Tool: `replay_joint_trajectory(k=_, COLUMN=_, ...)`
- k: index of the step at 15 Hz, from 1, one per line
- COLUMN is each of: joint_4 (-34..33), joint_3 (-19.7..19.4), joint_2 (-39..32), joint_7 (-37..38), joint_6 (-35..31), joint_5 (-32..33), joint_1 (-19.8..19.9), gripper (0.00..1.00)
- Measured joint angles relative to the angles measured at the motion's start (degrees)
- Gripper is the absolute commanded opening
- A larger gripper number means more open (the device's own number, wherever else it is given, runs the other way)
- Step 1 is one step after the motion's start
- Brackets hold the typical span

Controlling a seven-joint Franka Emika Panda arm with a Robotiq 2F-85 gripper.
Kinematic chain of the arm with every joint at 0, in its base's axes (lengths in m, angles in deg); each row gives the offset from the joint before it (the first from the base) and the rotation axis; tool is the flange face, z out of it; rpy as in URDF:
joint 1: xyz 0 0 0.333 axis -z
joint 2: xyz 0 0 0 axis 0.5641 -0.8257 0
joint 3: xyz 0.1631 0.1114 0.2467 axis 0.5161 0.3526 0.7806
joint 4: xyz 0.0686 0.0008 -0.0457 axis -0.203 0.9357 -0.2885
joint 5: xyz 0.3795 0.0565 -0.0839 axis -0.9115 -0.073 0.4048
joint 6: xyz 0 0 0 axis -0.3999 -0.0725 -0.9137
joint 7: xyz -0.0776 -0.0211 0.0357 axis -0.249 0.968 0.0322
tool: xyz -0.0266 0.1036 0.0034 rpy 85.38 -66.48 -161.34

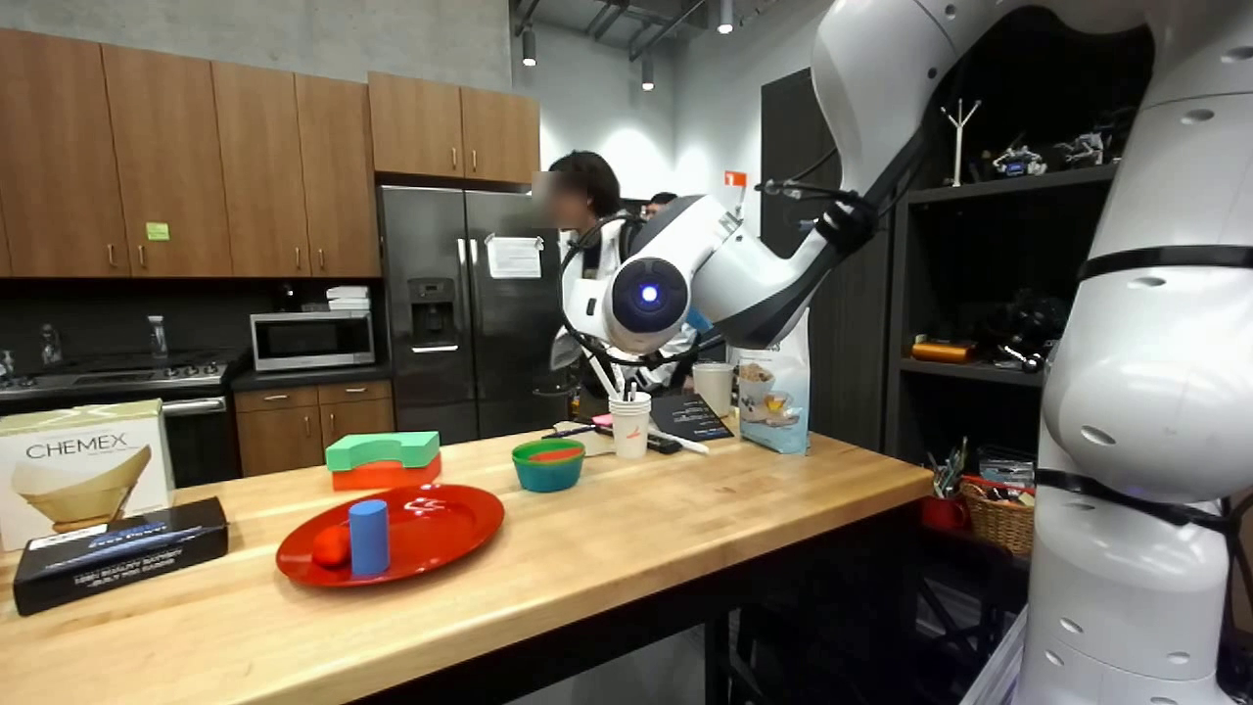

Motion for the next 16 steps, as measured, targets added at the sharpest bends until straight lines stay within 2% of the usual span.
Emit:
replay_joint_trajectory(k=11, joint_4=-2.64, joint_3=-0.19, joint_2=-1.63, joint_7=0.81, joint_6=-14.86, joint_5=-0.50, joint_1=-0.19, gripper=0.01)
replay_joint_trajectory(k=12, joint_4=-2.96, joint_3=-0.06, joint_2=-1.89, joint_7=0.41, joint_6=-15.06, joint_5=-0.46, joint_1=-0.28, gripper=0.04)
replay_joint_trajectory(k=16, joint_4=-3.08, joint_3=0.70, joint_2=-2.20, joint_7=-2.54, joint_6=-12.34, joint_5=-0.30, joint_1=-0.30, gripper=0.04)
